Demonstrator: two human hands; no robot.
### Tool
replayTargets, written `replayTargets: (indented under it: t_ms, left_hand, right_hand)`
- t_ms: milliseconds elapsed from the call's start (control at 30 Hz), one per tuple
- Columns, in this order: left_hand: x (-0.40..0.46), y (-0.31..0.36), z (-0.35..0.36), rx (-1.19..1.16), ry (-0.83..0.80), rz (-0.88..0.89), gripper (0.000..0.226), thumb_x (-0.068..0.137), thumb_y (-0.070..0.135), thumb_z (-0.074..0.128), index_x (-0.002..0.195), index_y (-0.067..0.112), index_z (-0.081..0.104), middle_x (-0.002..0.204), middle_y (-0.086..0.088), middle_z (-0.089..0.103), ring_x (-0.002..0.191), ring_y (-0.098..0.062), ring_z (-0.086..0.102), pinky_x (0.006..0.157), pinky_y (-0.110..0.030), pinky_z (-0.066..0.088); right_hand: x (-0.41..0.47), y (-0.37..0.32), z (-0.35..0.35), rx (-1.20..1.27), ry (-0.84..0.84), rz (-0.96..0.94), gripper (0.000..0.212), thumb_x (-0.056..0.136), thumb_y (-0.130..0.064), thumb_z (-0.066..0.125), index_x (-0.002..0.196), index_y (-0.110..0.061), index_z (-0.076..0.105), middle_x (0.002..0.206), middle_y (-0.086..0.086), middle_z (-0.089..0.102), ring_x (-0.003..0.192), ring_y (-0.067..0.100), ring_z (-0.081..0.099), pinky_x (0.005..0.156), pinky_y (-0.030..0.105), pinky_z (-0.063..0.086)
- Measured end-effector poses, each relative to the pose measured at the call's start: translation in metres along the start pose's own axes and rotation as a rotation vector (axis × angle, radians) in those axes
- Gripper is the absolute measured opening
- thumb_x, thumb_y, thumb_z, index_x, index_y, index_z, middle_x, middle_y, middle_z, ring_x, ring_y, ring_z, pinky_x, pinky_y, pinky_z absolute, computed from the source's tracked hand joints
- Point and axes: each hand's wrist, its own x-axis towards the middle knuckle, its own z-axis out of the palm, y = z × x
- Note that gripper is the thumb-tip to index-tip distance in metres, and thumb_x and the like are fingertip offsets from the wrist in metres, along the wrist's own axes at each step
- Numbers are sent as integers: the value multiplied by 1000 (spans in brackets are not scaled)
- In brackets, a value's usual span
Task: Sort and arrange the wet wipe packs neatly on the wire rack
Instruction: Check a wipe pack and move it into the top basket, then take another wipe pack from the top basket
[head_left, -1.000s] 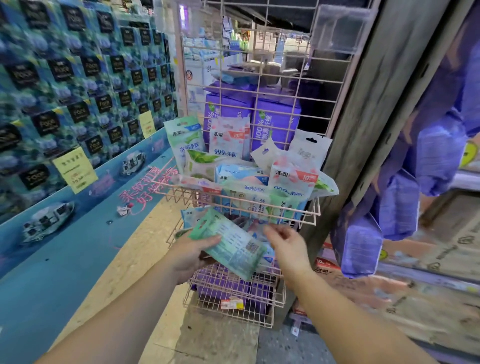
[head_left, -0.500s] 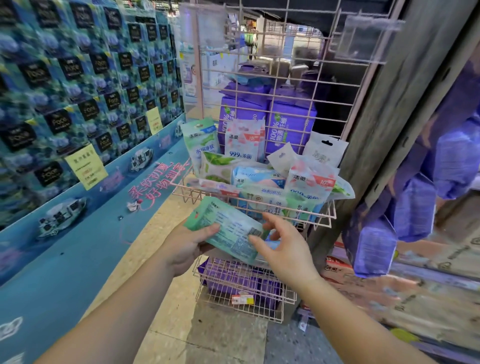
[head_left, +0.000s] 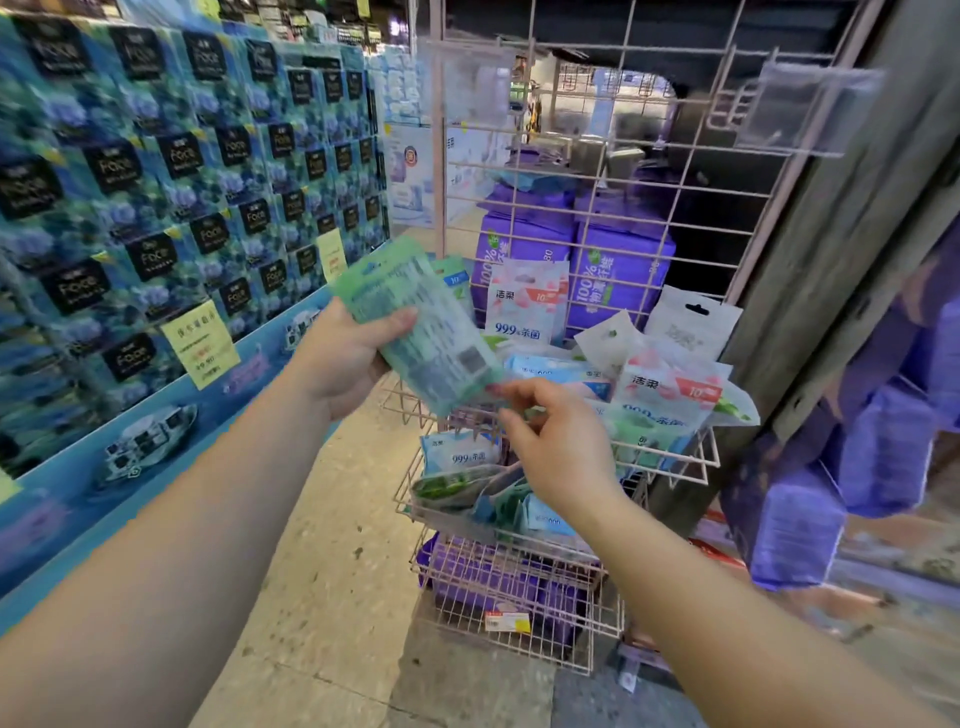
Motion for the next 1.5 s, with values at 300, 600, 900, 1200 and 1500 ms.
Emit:
replayTargets:
  t_ms: [300, 600, 900, 1200, 1500]
  left_hand:
    - [44, -21, -10, 584, -95, -58, 48, 76, 6, 76, 119, 10, 55, 110, -4, 68, 95, -16, 66, 93, -41, 53]
    - [54, -26, 2, 637, -102, -13, 72, 86, 11, 67, 146, 24, 29, 134, -4, 46, 108, -17, 50, 86, -32, 46]
    - [32, -31, 51, 1213, -54, 624, 47, 79, 21, 72, 123, 16, 58, 118, -5, 60, 107, -23, 55, 99, -37, 43]
    - [35, -57, 74, 1834, -439, 337, 69, 80, 34, 60, 143, 28, 33, 136, 0, 54, 127, -25, 45, 103, -40, 29]
    - [14, -37, 59, 867, -337, 90, 49, 82, 17, 72, 122, 21, 44, 110, 1, 61, 94, -15, 63, 74, -27, 56]
  right_hand:
    - [15, 11, -15, -162, 74, 41, 15, 91, -26, 58, 104, -28, 64, 105, -10, 64, 79, 13, 55, 75, 33, 51]
    - [13, 15, -25, -230, 205, 62, 16, 89, -22, 59, 103, -27, 65, 97, -12, 65, 83, 12, 57, 76, 32, 51]
    - [16, 32, -48, -347, 359, 41, 23, 85, -21, 59, 106, -27, 66, 99, -5, 69, 101, 19, 61, 105, 46, 33]
    - [25, 44, -71, -227, 269, -21, 35, 85, -15, 63, 119, -18, 60, 116, 3, 58, 112, 19, 51, 94, 25, 36]
    - [24, 42, -78, -236, 195, 13, 64, 79, -36, 71, 135, -21, 46, 131, 2, 52, 123, 20, 46, 102, 37, 41]
